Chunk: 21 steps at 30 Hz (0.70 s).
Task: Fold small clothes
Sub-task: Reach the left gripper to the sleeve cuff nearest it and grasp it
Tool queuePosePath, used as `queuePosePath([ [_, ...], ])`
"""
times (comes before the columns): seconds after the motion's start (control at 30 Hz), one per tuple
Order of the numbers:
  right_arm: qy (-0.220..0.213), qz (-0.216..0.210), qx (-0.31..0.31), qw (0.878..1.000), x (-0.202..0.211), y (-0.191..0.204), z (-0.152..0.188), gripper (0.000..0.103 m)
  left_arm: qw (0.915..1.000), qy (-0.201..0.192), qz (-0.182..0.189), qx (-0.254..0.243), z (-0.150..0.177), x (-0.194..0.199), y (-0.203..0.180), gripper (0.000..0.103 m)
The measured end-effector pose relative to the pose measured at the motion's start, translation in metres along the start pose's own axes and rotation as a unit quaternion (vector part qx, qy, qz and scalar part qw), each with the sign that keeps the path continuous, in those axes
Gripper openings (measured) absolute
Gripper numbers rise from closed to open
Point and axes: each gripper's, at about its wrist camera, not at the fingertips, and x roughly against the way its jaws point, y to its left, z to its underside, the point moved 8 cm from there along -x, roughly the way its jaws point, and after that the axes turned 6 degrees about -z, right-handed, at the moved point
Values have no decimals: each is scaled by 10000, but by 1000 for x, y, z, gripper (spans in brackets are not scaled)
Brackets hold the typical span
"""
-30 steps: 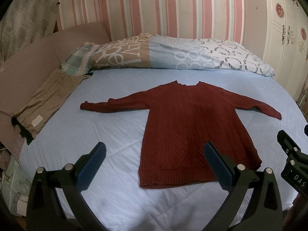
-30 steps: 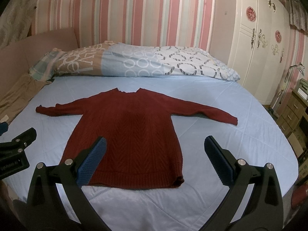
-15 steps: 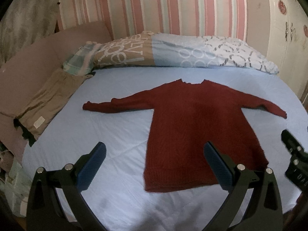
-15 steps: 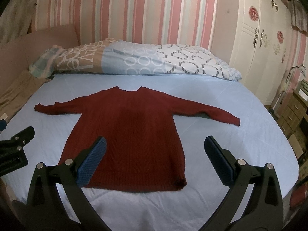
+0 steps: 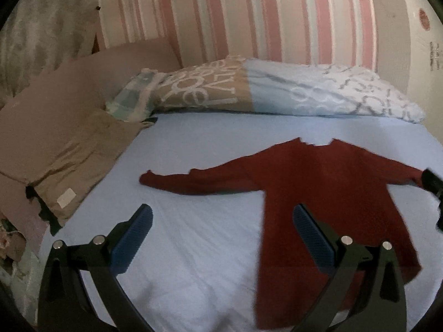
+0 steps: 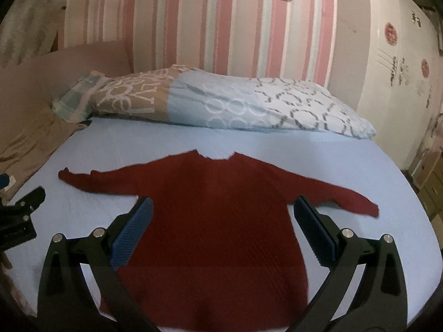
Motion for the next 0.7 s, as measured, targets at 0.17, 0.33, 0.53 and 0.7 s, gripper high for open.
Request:
queuePosePath([
  [0.17, 32, -156, 275, 9995, -45, 30, -19, 100, 9988, 415, -226, -144, 0, -59, 27, 102],
  [0.33, 106, -237, 378, 9989, -88, 52, -29, 100, 9978, 561, -131, 341, -11, -112, 71, 102],
  [0.53, 181, -247, 505, 9983, -145, 73, -30, 100, 9942, 666, -51, 845, -24, -177, 121, 102],
  [0.7, 280, -206, 732, 9967, -187, 87, -22, 100, 9865, 1045, 61, 1259, -14, -237, 149, 102],
])
